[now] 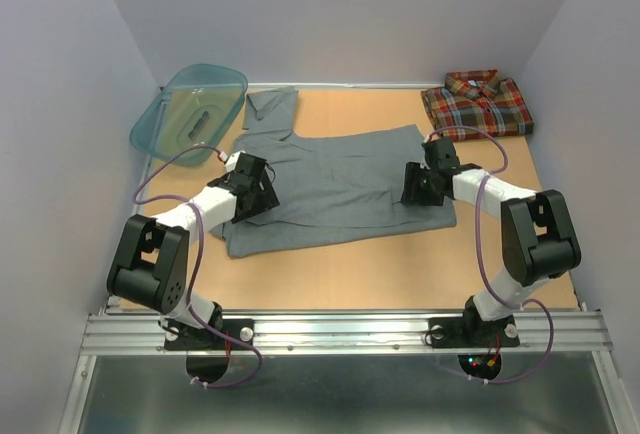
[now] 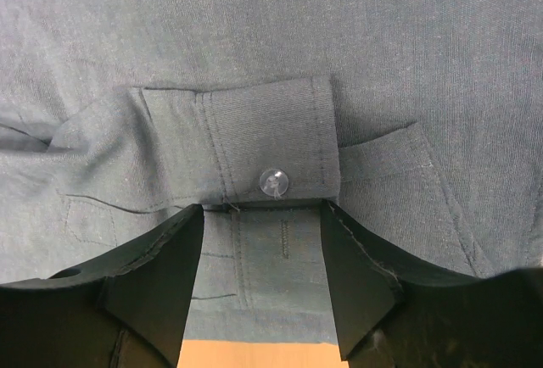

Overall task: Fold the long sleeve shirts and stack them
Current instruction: Fold the shirt

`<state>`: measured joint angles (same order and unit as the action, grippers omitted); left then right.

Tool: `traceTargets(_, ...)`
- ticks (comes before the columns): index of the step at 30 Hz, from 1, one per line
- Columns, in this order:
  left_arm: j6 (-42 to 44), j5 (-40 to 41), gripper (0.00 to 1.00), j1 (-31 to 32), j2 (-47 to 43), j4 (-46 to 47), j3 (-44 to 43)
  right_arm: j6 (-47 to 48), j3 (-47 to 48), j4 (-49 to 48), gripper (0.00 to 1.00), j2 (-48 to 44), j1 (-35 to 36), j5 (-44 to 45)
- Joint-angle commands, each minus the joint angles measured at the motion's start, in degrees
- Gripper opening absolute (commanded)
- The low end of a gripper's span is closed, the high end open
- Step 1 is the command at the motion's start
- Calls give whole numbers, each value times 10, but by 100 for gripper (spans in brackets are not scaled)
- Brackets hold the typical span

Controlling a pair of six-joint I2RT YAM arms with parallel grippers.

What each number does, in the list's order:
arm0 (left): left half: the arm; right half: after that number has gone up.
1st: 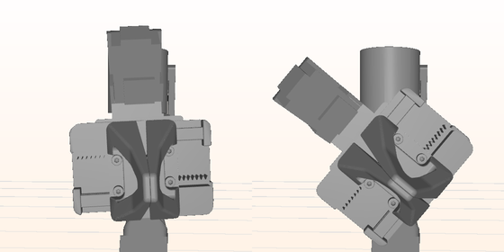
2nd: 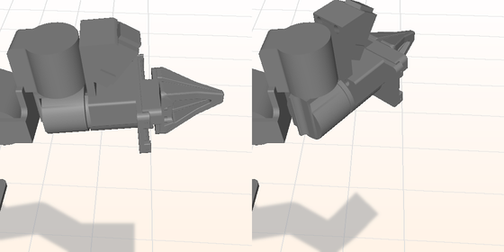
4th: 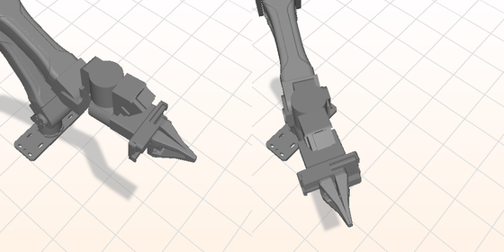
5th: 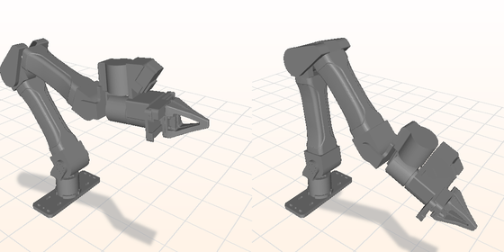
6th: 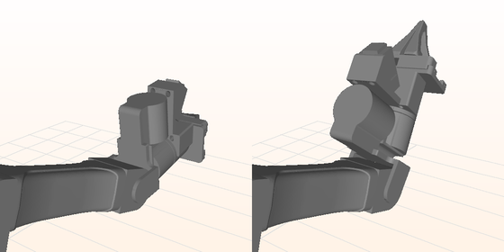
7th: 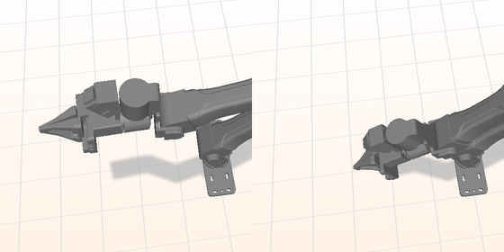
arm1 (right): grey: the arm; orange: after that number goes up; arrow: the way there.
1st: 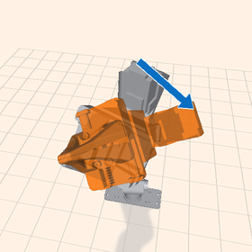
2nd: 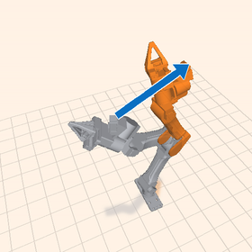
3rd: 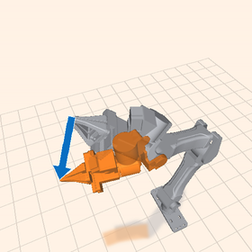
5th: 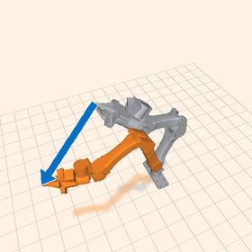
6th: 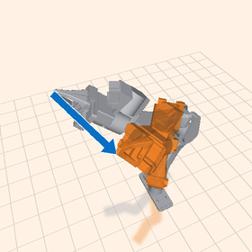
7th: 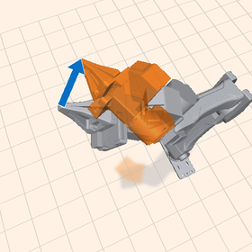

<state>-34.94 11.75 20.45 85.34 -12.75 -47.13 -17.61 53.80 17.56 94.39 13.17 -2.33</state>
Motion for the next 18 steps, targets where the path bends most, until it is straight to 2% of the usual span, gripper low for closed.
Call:
traceTargets(1,-14,-17,84,-4,-2,-22,24,-13,-15,97,63,-31,7,21)
traceTargets(5,-23,-82,84,-19,-12,-36,66,-60,-41,193,63,-38,6,6)
traceTargets(8,-26,-134,84,-47,-41,-40,104,-84,-77,218,63,-73,7,0)
traceTargets(14,-19,-144,84,-60,-139,-119,94,-115,-91,285,64,-147,7,21)
traceTargets(18,4,-134,84,-61,-189,-145,64,-98,-30,308,65,-171,6,36)
